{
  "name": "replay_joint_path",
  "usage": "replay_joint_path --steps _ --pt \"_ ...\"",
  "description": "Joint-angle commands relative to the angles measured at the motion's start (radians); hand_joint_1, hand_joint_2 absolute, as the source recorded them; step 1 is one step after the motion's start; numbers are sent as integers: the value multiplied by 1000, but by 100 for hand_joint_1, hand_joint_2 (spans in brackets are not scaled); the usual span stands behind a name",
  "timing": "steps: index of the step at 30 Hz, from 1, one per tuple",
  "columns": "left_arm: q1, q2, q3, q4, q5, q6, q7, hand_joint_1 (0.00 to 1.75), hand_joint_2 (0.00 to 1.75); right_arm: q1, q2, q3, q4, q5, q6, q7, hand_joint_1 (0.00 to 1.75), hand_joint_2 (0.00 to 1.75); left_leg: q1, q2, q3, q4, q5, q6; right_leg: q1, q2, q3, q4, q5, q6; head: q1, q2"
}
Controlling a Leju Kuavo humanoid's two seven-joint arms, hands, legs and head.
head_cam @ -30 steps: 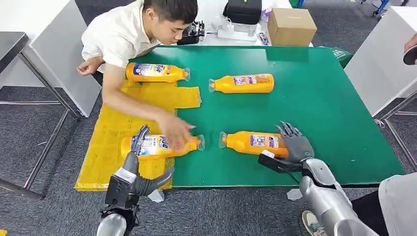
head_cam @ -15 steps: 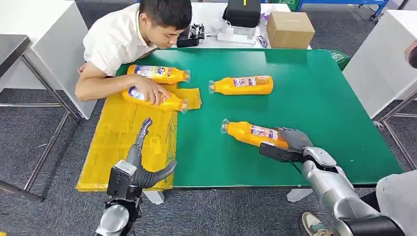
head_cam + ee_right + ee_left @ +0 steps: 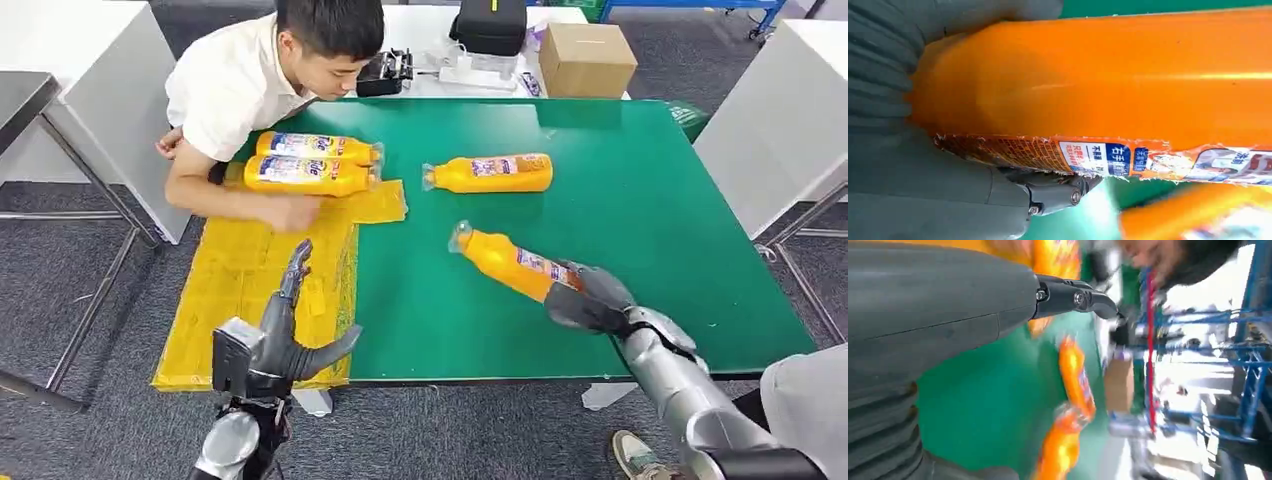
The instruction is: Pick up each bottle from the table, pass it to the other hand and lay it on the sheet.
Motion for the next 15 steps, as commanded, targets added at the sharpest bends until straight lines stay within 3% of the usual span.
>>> replay_joint_path --steps 1,5,6,10,15 --pt "3 2 -54 135 307 -73 83 0 175 229 200 -4 -395 -247 103 -22 175 175 0 4 3 -2 -1 -2 1 3 1 -1 0 -2 0 0" --pt "-8 18 -74 127 329 -54 78 0 175 222 162 41 -382 -305 91 -20 175 175 1 1 -3 -2 0 -2 1 0 -6 1 -1 -3 -1 0" --pt "0 20 -74 130 356 -64 98 0 175 235 180 31 -399 -353 111 -75 175 175 1 -1 -7 -1 1 -2 1 -2 -10 2 0 -3 -2 0" --pt "-6 32 -114 141 389 -72 88 0 175 310 269 111 -554 -420 97 -71 175 175 1 -2 -12 -2 3 -2 1 -2 -12 2 -1 -3 0 0" --pt "3 29 -113 45 370 -47 46 0 175 318 297 194 -524 -438 56 -37 175 175 2 0 -14 -1 2 -4 2 -3 -15 2 -1 -4 0 0"
